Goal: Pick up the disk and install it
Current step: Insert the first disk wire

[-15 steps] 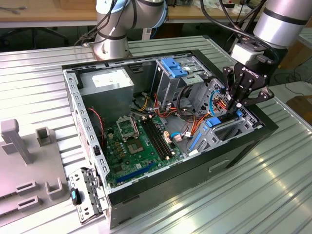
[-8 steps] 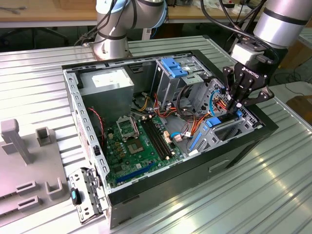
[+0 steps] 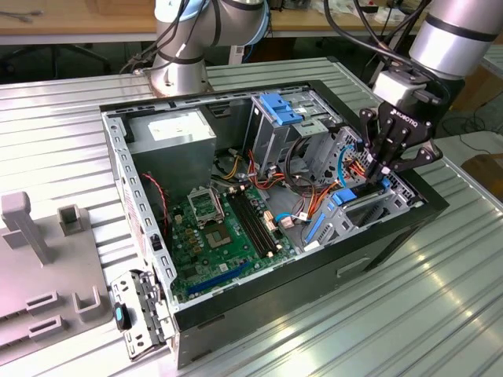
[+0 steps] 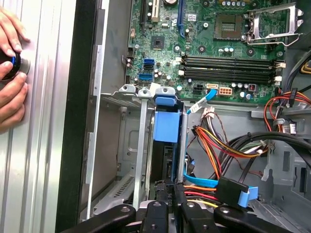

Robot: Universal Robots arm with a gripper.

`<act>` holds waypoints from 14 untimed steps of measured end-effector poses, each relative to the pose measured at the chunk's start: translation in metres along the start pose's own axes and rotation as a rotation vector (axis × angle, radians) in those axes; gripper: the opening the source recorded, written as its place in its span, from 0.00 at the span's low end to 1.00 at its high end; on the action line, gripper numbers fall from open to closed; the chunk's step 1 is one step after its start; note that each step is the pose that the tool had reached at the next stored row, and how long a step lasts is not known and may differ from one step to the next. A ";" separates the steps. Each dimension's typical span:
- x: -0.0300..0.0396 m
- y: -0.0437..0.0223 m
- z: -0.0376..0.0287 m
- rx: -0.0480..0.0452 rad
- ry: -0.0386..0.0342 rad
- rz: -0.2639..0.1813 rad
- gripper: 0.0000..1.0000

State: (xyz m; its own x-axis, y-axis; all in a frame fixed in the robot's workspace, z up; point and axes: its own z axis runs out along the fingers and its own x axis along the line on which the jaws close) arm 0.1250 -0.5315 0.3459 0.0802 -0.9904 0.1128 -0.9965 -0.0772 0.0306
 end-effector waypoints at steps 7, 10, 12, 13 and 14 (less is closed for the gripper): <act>-0.0001 -0.0003 0.0008 -0.0028 -0.0010 0.030 0.17; 0.0000 -0.0003 0.0009 0.0007 -0.0009 0.031 0.17; -0.0001 -0.0003 0.0008 0.0059 -0.0005 0.034 0.17; -0.0001 -0.0003 0.0008 0.0086 -0.0004 0.035 0.17; -0.0001 -0.0003 0.0009 0.0116 -0.0003 0.037 0.17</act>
State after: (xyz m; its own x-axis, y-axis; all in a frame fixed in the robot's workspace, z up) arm 0.1252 -0.5315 0.3450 0.0432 -0.9926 0.1133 -0.9990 -0.0417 0.0149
